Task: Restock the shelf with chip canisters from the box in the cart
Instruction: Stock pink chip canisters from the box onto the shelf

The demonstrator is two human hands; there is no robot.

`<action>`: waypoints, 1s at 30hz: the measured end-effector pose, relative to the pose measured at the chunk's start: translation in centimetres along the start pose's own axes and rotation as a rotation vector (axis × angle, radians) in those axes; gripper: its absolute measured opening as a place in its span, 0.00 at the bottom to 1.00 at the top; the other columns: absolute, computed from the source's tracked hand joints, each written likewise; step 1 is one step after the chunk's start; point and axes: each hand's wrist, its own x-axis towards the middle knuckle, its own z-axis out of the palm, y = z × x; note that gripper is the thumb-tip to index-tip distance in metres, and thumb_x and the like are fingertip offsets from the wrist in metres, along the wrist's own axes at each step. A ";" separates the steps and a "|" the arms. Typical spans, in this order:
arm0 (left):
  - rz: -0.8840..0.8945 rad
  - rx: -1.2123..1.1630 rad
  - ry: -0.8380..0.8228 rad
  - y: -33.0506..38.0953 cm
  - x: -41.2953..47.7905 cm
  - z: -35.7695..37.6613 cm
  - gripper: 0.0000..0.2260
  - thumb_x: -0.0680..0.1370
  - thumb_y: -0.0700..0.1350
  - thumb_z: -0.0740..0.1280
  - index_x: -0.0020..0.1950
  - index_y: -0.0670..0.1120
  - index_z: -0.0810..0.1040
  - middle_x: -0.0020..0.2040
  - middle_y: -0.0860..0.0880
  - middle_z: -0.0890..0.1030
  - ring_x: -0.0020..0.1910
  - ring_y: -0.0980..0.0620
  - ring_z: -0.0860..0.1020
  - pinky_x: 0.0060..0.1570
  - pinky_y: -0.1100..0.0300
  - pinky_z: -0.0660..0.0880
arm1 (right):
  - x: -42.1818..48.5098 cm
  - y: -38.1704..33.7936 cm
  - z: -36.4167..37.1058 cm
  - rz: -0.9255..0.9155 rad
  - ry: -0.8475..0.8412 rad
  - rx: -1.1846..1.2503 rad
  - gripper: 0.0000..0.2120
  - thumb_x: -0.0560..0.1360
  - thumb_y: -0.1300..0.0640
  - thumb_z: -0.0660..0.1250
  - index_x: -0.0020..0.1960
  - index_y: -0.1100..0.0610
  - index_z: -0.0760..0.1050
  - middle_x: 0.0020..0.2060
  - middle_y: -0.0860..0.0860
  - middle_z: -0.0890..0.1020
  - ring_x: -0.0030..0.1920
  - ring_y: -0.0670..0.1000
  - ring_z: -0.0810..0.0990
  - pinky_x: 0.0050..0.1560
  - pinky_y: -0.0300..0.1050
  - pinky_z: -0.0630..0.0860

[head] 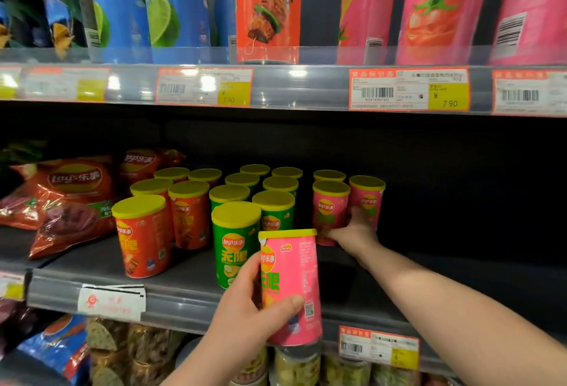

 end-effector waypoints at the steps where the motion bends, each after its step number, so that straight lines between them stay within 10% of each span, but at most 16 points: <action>1: -0.001 -0.002 -0.001 0.0 0.0 0.0 0.35 0.54 0.59 0.75 0.60 0.59 0.69 0.50 0.59 0.83 0.50 0.57 0.82 0.47 0.60 0.77 | 0.1 0.0 0.0 0.002 0.001 -0.008 0.30 0.65 0.55 0.78 0.62 0.54 0.68 0.59 0.56 0.78 0.59 0.58 0.77 0.61 0.55 0.74; 25: 0.024 0.007 0.028 0.5 0.5 1.2 0.28 0.60 0.53 0.75 0.58 0.60 0.70 0.48 0.61 0.82 0.47 0.59 0.82 0.43 0.63 0.79 | -1.6 0.2 -1.7 0.001 -0.104 0.117 0.26 0.73 0.56 0.72 0.67 0.58 0.68 0.57 0.55 0.77 0.57 0.54 0.76 0.53 0.46 0.74; 28: 0.064 0.060 0.066 0.8 1.3 2.2 0.31 0.56 0.59 0.75 0.56 0.65 0.68 0.49 0.60 0.82 0.48 0.62 0.81 0.49 0.59 0.79 | -4.4 -0.2 -3.5 -0.074 -0.223 0.213 0.15 0.77 0.49 0.65 0.59 0.56 0.75 0.49 0.50 0.80 0.52 0.51 0.78 0.46 0.40 0.73; 30: 0.102 0.130 0.093 1.1 2.0 3.0 0.32 0.55 0.62 0.74 0.55 0.68 0.65 0.52 0.62 0.79 0.49 0.65 0.79 0.50 0.61 0.78 | -6.2 -0.3 -4.7 -0.065 -0.316 0.312 0.25 0.71 0.35 0.65 0.59 0.52 0.76 0.53 0.51 0.81 0.56 0.53 0.79 0.54 0.47 0.76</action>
